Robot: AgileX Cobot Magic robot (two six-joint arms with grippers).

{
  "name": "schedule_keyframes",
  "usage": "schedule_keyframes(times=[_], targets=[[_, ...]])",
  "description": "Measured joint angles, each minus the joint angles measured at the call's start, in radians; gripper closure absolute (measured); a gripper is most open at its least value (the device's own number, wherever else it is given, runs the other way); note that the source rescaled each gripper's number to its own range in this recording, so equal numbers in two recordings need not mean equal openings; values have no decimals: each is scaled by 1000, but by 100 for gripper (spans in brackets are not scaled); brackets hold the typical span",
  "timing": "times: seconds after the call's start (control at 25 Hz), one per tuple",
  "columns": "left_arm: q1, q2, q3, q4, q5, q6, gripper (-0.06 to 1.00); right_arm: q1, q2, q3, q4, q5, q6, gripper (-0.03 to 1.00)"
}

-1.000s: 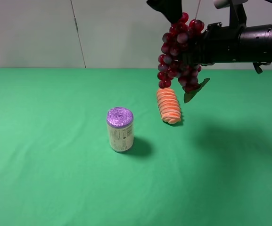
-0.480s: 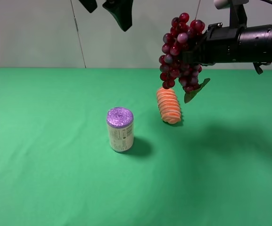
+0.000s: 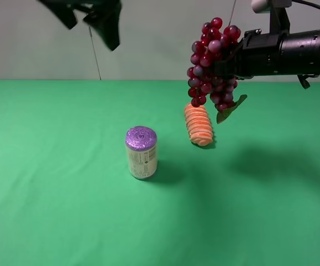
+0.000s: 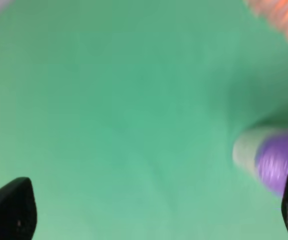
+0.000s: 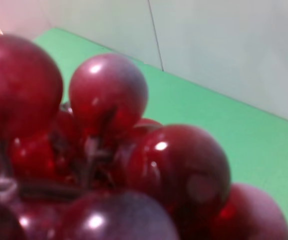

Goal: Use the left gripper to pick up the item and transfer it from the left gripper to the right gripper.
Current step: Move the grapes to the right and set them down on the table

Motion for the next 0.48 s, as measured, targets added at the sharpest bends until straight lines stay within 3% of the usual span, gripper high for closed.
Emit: schedule_keyframes(times=[0.48], targets=[[7,-459,622,6,-161,-129,-3,0,-53,0,-177,0,146,96]])
